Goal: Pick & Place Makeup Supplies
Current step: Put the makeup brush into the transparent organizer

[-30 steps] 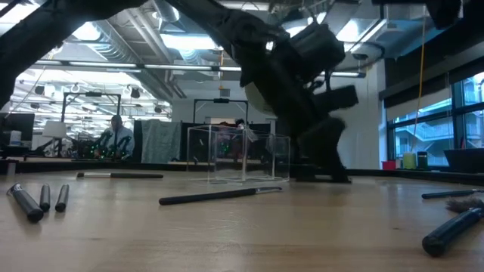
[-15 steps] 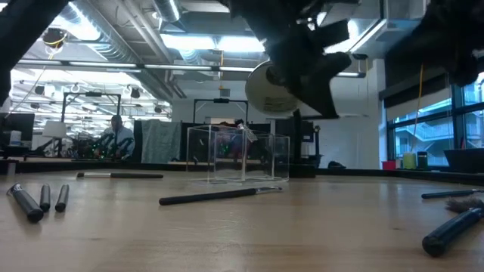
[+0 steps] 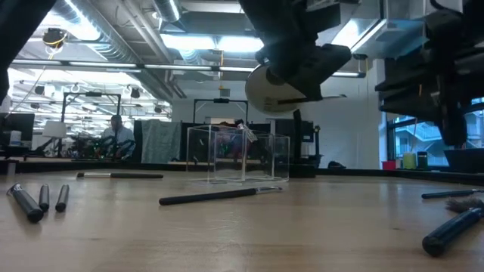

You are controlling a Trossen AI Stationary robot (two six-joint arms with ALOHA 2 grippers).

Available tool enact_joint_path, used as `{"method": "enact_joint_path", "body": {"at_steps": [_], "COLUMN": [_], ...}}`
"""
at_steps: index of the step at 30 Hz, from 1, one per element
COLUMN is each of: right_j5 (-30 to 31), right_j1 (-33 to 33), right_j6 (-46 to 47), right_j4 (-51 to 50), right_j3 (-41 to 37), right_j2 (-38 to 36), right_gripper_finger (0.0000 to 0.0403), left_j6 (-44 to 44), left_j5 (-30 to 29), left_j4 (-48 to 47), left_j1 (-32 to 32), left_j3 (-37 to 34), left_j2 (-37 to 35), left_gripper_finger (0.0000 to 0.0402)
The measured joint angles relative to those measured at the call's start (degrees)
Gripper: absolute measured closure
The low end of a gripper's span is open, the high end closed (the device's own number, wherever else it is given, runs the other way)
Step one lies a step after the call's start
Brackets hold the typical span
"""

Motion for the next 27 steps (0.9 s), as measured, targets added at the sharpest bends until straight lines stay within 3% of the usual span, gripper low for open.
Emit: {"method": "enact_joint_path", "body": {"at_steps": [9, 17, 27], "right_j5": [-5.4, -6.9, -8.6], "right_j1": [-6.0, -11.5, -14.6], "right_j6": [-6.1, -1.8, -11.0], "right_j4": [5.5, 6.3, 19.0], "right_j3": [7.4, 12.6, 13.0], "right_j2": [10.3, 20.8, 23.8], "right_gripper_finger": [0.0232, 0.0232, 0.0232], "left_j6": [-3.2, -4.2, -3.6], "left_j5": [-4.4, -3.5, -2.6], "left_j4": [-1.8, -0.1, 1.6], "left_j1": [-1.5, -1.7, -1.5], "left_j3": [0.0, 0.0, 0.0], "left_j2": [-0.1, -0.1, -0.1], "left_gripper_finger": [0.0371, 0.037, 0.037]}}
